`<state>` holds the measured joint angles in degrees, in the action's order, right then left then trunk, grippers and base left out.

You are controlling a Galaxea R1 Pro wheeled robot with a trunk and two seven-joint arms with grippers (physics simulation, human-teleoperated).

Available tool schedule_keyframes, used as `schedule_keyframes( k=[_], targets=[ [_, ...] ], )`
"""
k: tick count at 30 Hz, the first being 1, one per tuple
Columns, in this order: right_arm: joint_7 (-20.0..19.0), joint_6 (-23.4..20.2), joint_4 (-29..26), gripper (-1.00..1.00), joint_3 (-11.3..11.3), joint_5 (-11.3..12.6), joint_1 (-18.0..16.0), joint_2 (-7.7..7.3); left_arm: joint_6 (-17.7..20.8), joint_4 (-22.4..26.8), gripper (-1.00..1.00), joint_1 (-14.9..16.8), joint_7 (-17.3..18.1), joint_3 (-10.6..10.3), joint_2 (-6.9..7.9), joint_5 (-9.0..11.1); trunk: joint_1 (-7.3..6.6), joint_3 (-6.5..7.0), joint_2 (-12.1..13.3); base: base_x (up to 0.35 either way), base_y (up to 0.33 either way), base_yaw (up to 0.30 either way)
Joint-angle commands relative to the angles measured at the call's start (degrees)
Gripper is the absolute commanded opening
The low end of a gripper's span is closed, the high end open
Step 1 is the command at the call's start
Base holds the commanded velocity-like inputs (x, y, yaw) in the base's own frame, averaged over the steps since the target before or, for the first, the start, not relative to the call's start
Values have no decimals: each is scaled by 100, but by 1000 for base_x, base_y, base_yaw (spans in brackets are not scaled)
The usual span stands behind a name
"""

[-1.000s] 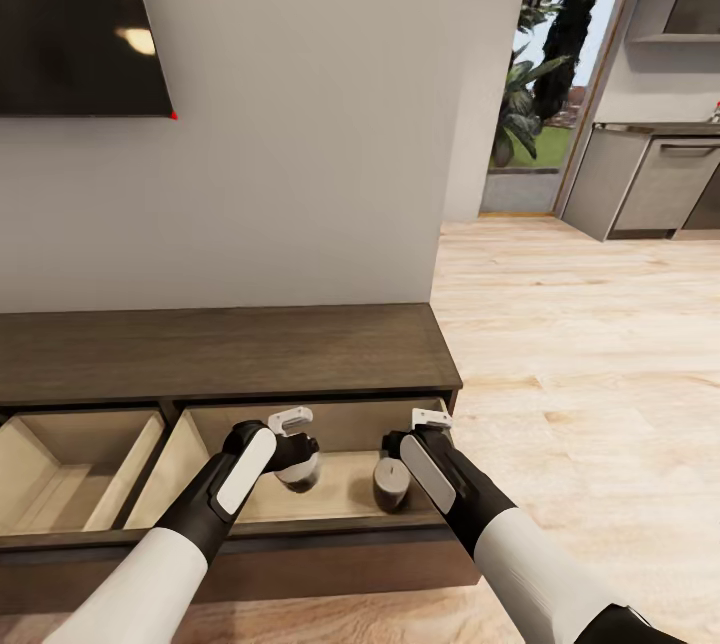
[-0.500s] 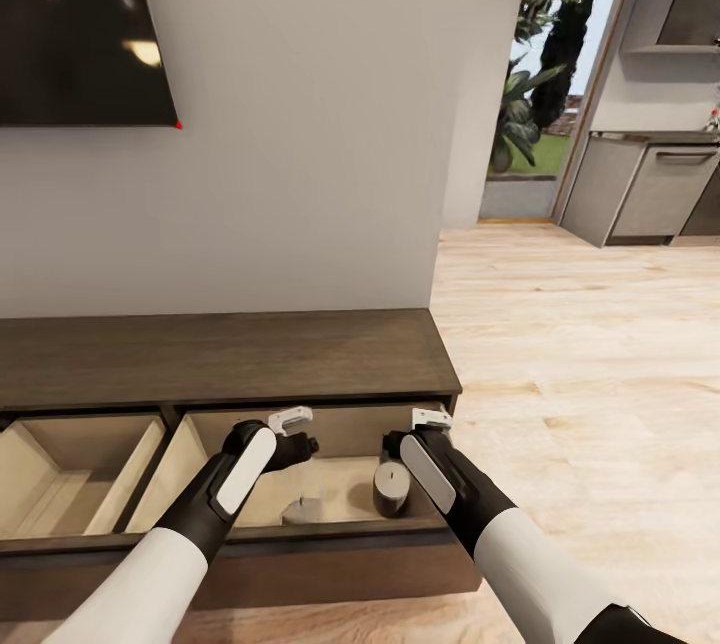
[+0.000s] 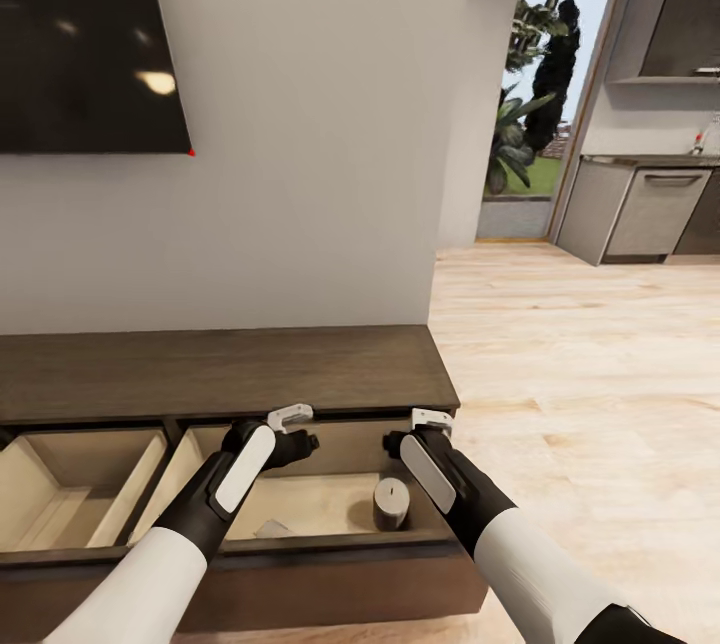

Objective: Place each of the two pumpkins and all three candles from the living room inside a cabinet in the living room (use any cabinet), then make sure every cabinet is closed, and position the cauldron so it is next to a table in the living room.

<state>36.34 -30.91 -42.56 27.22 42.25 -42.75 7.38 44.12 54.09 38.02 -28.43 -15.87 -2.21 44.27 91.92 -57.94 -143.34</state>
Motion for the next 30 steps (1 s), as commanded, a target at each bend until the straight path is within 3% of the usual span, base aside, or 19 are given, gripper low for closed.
schedule_keyframes(
  k=[1,10,30],
  targets=[
    [49,-11,-7,100,20,46,-5,-3,9,10,100,3,-66,-3,2,64,-3,17,-1,0,0,0],
    [49,-11,-7,100,20,46,-5,-7,17,16,100,3,-67,13,6,73,-40,213,39,-42,0,0],
    [49,-11,-7,100,20,46,-5,0,17,22,100,3,-66,22,11,73,-480,572,841,-148,0,0]
  ],
)
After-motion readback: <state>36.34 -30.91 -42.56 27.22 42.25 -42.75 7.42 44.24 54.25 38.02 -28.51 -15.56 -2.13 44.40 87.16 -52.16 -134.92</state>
